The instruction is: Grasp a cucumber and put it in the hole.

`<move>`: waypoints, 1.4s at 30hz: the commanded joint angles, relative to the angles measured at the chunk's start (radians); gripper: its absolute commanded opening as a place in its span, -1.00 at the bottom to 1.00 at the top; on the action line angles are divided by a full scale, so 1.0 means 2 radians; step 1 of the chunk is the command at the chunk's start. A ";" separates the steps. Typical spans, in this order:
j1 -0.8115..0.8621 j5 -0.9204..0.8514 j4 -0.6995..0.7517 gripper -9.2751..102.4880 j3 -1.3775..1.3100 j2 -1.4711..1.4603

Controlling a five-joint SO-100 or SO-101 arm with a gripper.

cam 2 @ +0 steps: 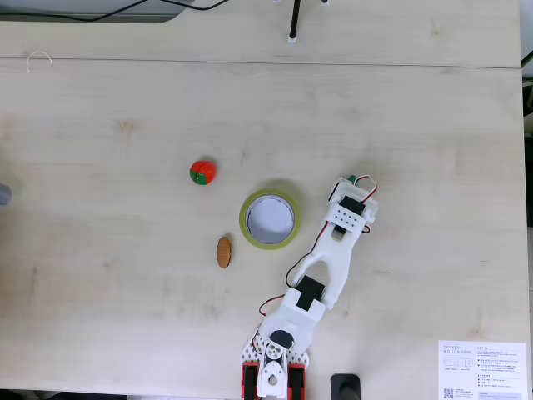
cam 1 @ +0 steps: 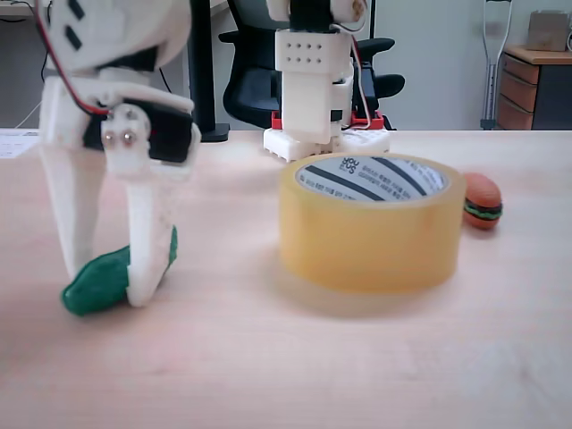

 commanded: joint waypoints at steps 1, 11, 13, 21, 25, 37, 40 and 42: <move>-0.001 -0.007 0.005 -0.58 -0.020 0.015; -0.001 -0.007 0.040 -0.65 -0.019 0.035; -0.001 -0.007 0.045 -0.66 -0.019 0.044; -0.001 -0.007 0.067 -0.69 -0.019 0.089; -0.001 -0.007 0.077 -0.71 -0.019 0.120; -0.002 -0.007 0.128 -0.76 -0.020 0.212; -0.009 -0.007 0.150 -0.77 -0.020 0.245; -0.018 -0.006 0.169 -0.79 -0.020 0.268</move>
